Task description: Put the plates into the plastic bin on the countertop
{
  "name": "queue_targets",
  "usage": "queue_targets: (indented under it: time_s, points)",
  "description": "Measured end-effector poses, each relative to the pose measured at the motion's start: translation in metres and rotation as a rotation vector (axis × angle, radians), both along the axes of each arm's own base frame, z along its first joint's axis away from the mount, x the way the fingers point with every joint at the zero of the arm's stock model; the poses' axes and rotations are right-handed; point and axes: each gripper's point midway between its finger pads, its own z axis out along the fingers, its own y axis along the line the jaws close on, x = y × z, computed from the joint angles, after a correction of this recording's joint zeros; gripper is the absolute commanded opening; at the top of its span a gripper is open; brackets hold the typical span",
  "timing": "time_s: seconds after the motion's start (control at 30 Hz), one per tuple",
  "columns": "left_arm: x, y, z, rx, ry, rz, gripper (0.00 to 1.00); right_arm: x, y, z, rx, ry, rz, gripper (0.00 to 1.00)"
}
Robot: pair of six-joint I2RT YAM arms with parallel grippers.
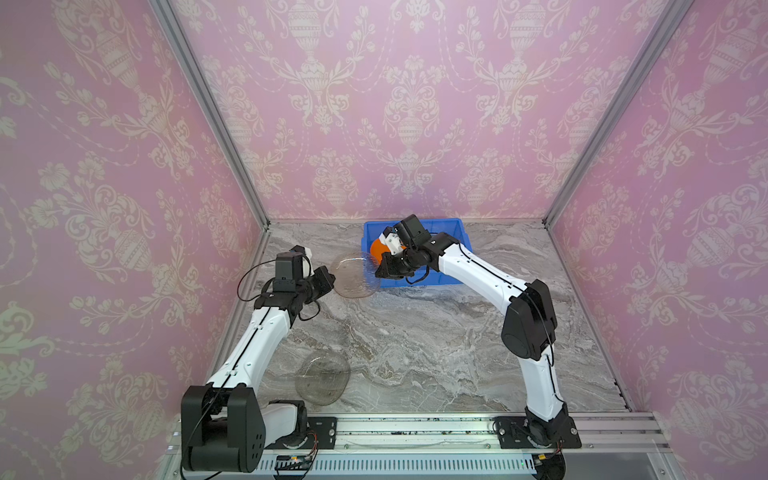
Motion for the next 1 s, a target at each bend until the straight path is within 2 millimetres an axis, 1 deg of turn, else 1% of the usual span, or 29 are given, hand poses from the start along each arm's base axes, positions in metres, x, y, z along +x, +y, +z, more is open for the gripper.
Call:
queue_targets:
  time_s: [0.07,0.1,0.2,0.3,0.4,0.47,0.53,0.6,0.7,0.87,1.0]
  points:
    - [0.004,-0.006,0.002,0.006,-0.001,-0.011,0.0,0.003,-0.008,0.0,0.009,0.013,-0.016,0.35]
    - [0.006,-0.008,0.004,0.009,-0.005,-0.015,0.0,0.004,-0.012,0.0,0.013,0.019,-0.027,0.39]
    - [0.014,-0.02,0.019,0.015,-0.037,-0.04,0.0,0.012,-0.038,0.01,0.034,0.005,-0.089,0.45]
    - [0.024,-0.04,0.034,0.018,-0.071,-0.084,0.0,0.024,-0.082,0.036,0.072,-0.042,-0.194,0.46]
    - [0.039,-0.061,0.043,0.031,-0.095,-0.12,0.0,0.037,-0.141,0.072,0.111,-0.13,-0.341,0.48]
    - [0.053,-0.079,0.05,0.037,-0.115,-0.15,0.0,0.041,-0.181,0.096,0.134,-0.195,-0.439,0.48]
    - [0.068,-0.099,0.053,0.038,-0.128,-0.186,0.0,0.039,-0.203,0.112,0.145,-0.241,-0.489,0.48]
    - [0.085,-0.117,0.057,0.036,-0.146,-0.214,0.0,0.033,-0.215,0.123,0.153,-0.275,-0.515,0.48]
    - [0.114,-0.144,0.057,0.035,-0.164,-0.251,0.0,0.023,-0.226,0.125,0.154,-0.285,-0.532,0.48]
    - [0.158,-0.186,0.049,0.026,-0.181,-0.302,0.0,0.016,-0.244,0.108,0.134,-0.252,-0.575,0.48]
    - [0.181,-0.219,0.031,0.024,-0.17,-0.341,0.0,0.012,-0.256,0.097,0.122,-0.226,-0.607,0.48]
